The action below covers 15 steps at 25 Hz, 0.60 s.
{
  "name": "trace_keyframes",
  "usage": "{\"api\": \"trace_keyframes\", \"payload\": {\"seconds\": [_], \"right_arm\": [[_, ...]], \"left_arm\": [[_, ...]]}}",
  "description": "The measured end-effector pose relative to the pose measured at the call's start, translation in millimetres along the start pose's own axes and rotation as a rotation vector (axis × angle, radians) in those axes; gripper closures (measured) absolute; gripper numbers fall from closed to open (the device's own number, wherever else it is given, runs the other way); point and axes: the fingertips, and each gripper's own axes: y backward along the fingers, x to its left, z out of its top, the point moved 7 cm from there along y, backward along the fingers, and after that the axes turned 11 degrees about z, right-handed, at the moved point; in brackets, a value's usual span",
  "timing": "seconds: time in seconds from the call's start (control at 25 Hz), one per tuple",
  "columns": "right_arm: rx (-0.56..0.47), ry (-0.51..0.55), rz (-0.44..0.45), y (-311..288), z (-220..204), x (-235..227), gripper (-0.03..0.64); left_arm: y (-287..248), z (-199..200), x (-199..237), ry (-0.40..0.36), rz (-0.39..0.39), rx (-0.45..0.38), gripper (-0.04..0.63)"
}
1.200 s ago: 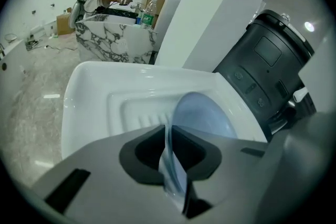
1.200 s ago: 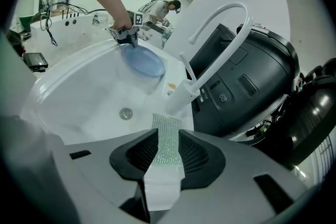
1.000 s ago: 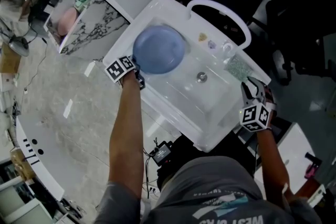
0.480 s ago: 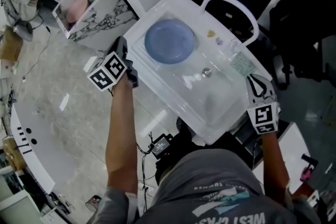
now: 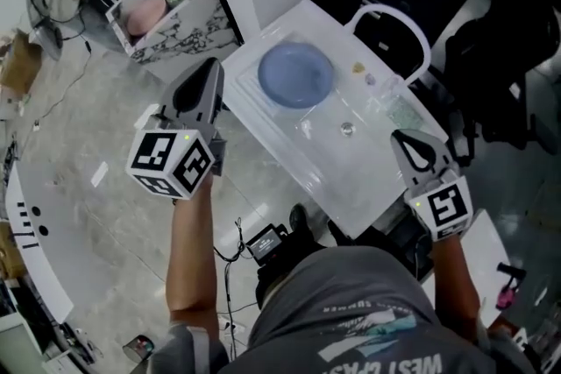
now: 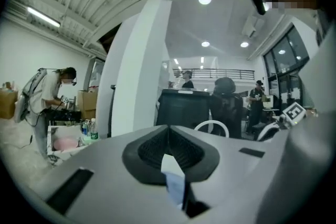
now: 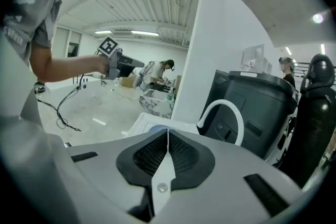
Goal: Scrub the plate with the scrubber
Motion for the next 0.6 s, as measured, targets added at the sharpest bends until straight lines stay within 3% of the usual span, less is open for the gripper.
{"api": "trace_keyframes", "payload": {"seconds": [0.24,0.44,0.6], "right_arm": [[-0.099,0.053,0.069,12,61,34,0.583],[-0.152,0.087,0.125,26,102,65,0.585],[-0.155,0.151,0.185,38,129,91,0.588]], "left_arm": [[60,26,-49,-0.191,-0.192,0.018,0.586],[107,45,-84,-0.251,-0.324,-0.009,0.586],[137,57,-106,-0.336,-0.375,-0.035,0.586]]}}
